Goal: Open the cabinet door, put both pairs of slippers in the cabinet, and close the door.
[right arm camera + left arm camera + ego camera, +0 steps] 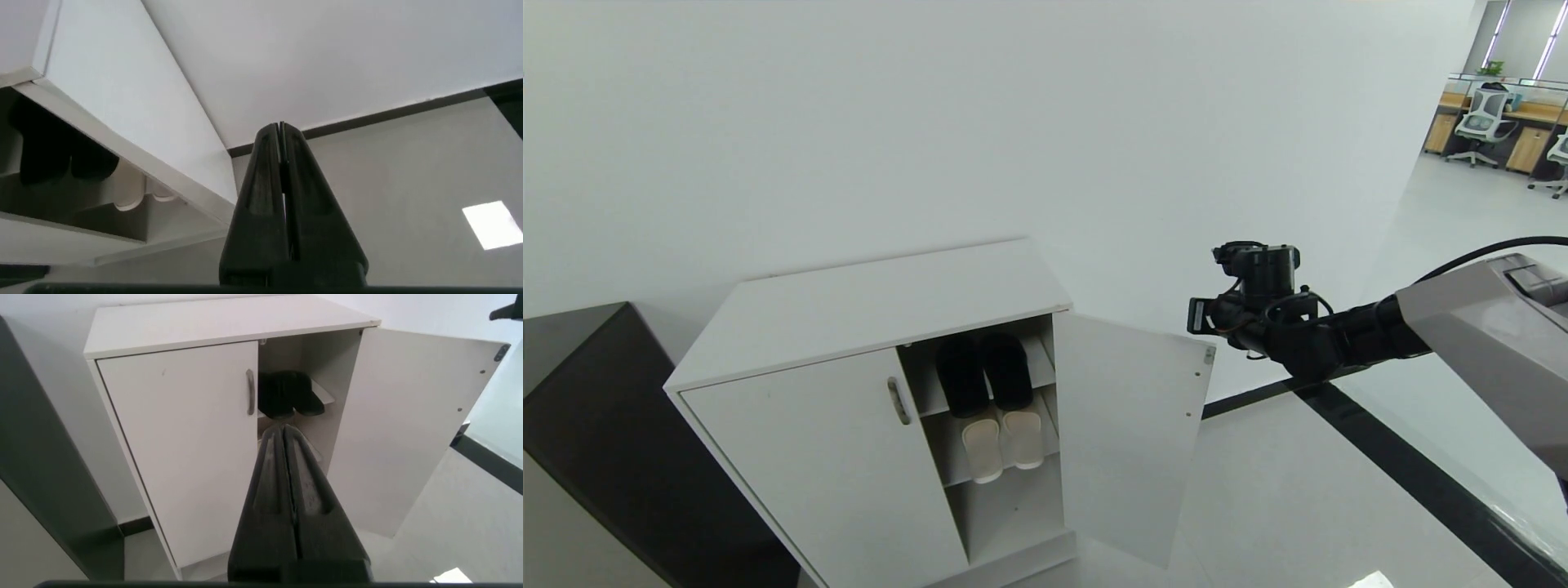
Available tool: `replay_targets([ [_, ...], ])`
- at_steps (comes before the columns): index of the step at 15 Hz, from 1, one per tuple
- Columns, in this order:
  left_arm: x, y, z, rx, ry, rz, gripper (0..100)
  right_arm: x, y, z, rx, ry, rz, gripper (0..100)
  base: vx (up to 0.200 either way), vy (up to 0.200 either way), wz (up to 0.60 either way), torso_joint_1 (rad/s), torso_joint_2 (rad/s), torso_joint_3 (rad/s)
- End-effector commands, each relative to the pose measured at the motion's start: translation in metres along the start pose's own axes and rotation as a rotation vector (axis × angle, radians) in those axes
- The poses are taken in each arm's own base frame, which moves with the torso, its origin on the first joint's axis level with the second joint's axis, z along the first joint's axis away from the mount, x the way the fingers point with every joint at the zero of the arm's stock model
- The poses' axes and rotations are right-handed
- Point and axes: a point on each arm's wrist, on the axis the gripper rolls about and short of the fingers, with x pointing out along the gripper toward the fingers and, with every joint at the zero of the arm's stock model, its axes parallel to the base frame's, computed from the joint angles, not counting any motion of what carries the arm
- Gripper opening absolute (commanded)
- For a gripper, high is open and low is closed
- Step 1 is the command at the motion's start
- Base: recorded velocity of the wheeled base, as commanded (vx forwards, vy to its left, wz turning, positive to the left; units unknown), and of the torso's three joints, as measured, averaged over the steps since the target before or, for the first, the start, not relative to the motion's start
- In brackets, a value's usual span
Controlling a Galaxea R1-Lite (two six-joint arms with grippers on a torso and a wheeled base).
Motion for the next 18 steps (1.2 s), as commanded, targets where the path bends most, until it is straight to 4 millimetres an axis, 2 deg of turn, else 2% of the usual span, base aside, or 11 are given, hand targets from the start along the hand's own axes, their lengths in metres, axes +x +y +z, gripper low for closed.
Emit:
replay_targets([
  [1, 0.000, 0.000, 0.000, 0.000, 0.001, 0.001, 0, 0.005, -0.001, -0.009, -0.003, 0.020, -0.005, 0, 0.000, 0.000, 0.00, 0.000, 0.00, 0.000],
  [6, 0.000, 0.000, 0.000, -0.001, 0.001, 0.001, 0, 0.003, -0.003, -0.021, -0.012, 0.064, -0.012, 0, 0.000, 0.000, 0.00, 0.000, 0.00, 0.000],
  [11, 0.000, 0.000, 0.000, -0.001, 0.001, 0.001, 0, -0.002, 0.001, -0.025, -0.018, 0.079, -0.003, 0, 0.000, 0.000, 0.00, 0.000, 0.00, 0.000],
  [13, 0.000, 0.000, 0.000, -0.001, 0.001, 0.001, 0, -0.027, 0.018, -0.027, -0.033, 0.105, 0.037, 0, 0.000, 0.000, 0.00, 0.000, 0.00, 0.000],
  [18, 0.000, 0.000, 0.000, -0.001, 0.001, 0.001, 0, -0.098, 0.068, -0.031, -0.070, 0.037, 0.206, 0, 0.000, 0.000, 0.00, 0.000, 0.00, 0.000],
])
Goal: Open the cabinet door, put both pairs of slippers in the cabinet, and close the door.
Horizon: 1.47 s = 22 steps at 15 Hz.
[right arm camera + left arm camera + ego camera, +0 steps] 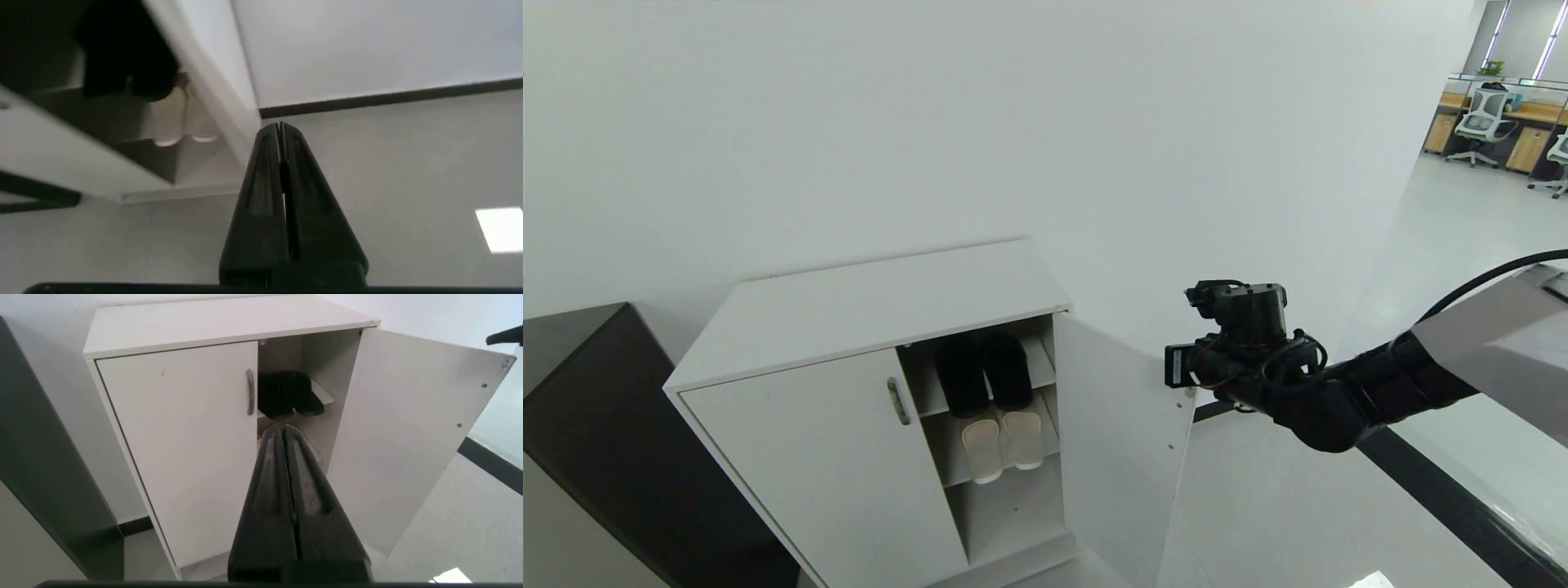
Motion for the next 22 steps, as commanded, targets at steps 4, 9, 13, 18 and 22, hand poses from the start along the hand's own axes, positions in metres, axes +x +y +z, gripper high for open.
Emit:
replay_targets([
  [4, 0.000, 0.000, 0.000, 0.000, 0.001, 0.000, 0, -0.051, 0.029, 0.017, -0.017, -0.059, 0.093, 0, 0.000, 0.000, 0.00, 0.000, 0.00, 0.000],
  [9, 0.000, 0.000, 0.000, 0.000, 0.001, 0.000, 0, -0.020, 0.021, -0.012, -0.027, 0.026, 0.056, 0, 0.000, 0.000, 0.00, 0.000, 0.00, 0.000],
  [13, 0.000, 0.000, 0.000, 0.000, 0.001, 0.000, 0, -0.010, 0.034, -0.036, -0.052, 0.088, 0.078, 0, 0.000, 0.000, 0.00, 0.000, 0.00, 0.000],
  [18, 0.000, 0.000, 0.000, 0.000, 0.001, 0.002, 0, -0.019, 0.061, -0.050, -0.080, 0.121, 0.144, 0, 0.000, 0.000, 0.00, 0.000, 0.00, 0.000],
  [22, 0.000, 0.000, 0.000, -0.002, 0.001, 0.002, 0, -0.039, 0.084, -0.052, -0.092, 0.093, 0.221, 0, 0.000, 0.000, 0.00, 0.000, 0.00, 0.000],
])
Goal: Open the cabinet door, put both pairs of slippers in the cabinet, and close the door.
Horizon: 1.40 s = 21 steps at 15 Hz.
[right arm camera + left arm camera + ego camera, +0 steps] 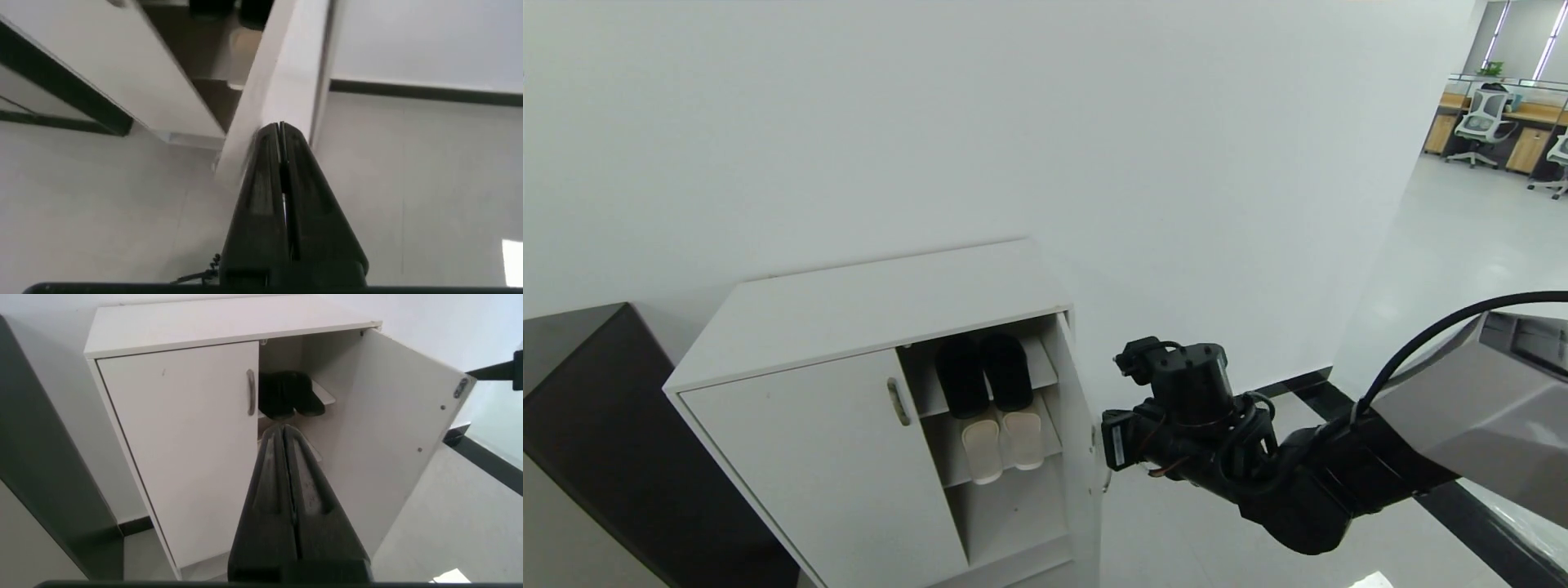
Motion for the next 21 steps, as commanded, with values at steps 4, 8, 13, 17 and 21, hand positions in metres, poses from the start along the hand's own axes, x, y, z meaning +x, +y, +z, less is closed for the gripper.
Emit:
replay_targets([
  [4, 0.000, 0.000, 0.000, -0.001, 0.001, 0.001, 0, -0.019, 0.011, -0.011, -0.063, -0.055, 0.146, 0, 0.000, 0.000, 0.00, 0.000, 0.00, 0.000],
  [8, 0.000, 0.000, 0.000, -0.001, 0.001, -0.001, 0, -0.024, 0.013, -0.014, -0.104, -0.067, 0.164, 0, 0.000, 0.000, 0.00, 0.000, 0.00, 0.000],
  [13, 0.000, 0.000, 0.000, -0.001, 0.001, -0.001, 0, -0.027, 0.011, -0.009, -0.127, -0.139, 0.165, 0, 0.000, 0.000, 0.00, 0.000, 0.00, 0.000],
  [17, 0.000, 0.000, 0.000, -0.002, 0.001, 0.001, 0, -0.027, 0.010, -0.010, -0.144, -0.141, 0.159, 0, 0.000, 0.000, 0.45, -0.002, 0.00, 0.003],
  [21, 0.000, 0.000, 0.000, -0.002, 0.001, 0.001, 0, -0.028, 0.008, -0.013, -0.146, -0.136, 0.157, 0, 0.000, 0.000, 0.60, 0.007, 0.00, -0.001],
])
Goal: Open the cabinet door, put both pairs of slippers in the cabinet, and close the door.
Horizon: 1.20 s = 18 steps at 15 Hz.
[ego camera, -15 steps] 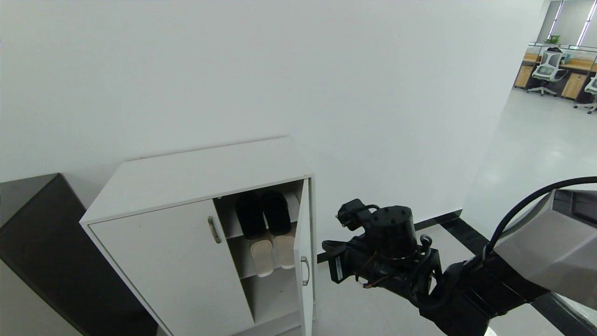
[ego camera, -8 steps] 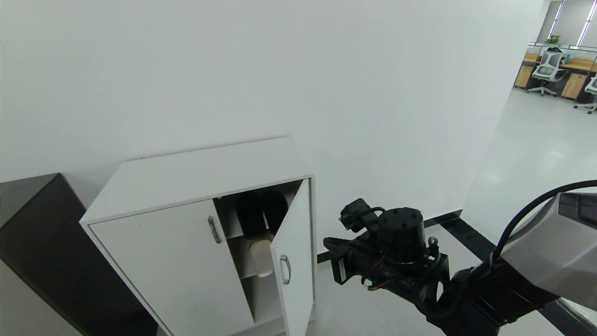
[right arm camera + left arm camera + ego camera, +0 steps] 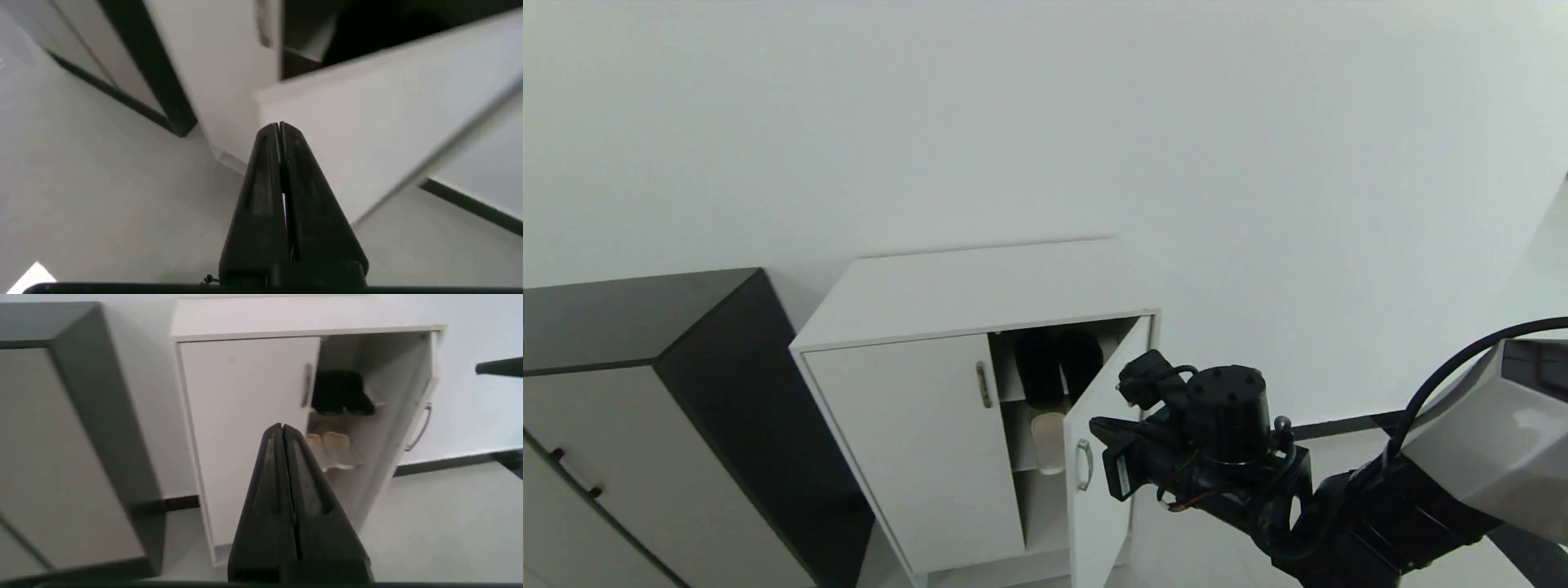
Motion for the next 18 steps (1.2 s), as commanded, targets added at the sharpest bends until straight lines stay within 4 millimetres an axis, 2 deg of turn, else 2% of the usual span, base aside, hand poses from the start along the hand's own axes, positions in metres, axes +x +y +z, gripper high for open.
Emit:
replay_targets([
  [1, 0.000, 0.000, 0.000, -0.001, 0.001, -0.001, 0, 0.000, 0.000, -0.003, 0.000, -0.003, 0.002, 0, 0.000, 0.000, 0.00, 0.076, -0.17, -0.110],
  [7, 0.000, 0.000, 0.000, -0.001, 0.001, 0.001, 0, -0.003, -0.004, -0.005, 0.003, -0.044, 0.032, 0, 0.000, 0.000, 0.00, 0.029, -0.07, -0.036],
  [10, 0.000, 0.000, 0.000, -0.001, 0.001, 0.001, 0, -0.013, -0.033, -0.012, 0.011, -0.023, 0.067, 0, 0.000, 0.000, 0.00, 0.000, 0.00, 0.000],
  [11, 0.000, 0.000, 0.000, -0.001, 0.001, 0.001, 0, -0.015, -0.036, -0.013, 0.005, -0.020, 0.068, 0, 0.000, 0.000, 0.00, 0.000, 0.00, 0.000],
  [12, 0.000, 0.000, 0.000, 0.001, 0.001, 0.001, 0, -0.035, -0.051, -0.018, -0.033, 0.008, 0.105, 0, 0.000, 0.000, 0.00, 0.000, 0.00, 0.000],
  [14, 0.000, 0.000, 0.000, 0.002, 0.001, 0.001, 0, -0.049, -0.057, -0.026, -0.056, 0.040, 0.172, 0, 0.200, 0.000, 0.00, 0.002, 0.00, 0.002],
  [18, 0.000, 0.000, 0.000, 0.002, 0.001, 0.001, 0, -0.041, -0.059, -0.044, -0.070, 0.095, 0.172, 0, 0.200, 0.000, 0.00, 0.004, 0.00, 0.000],
])
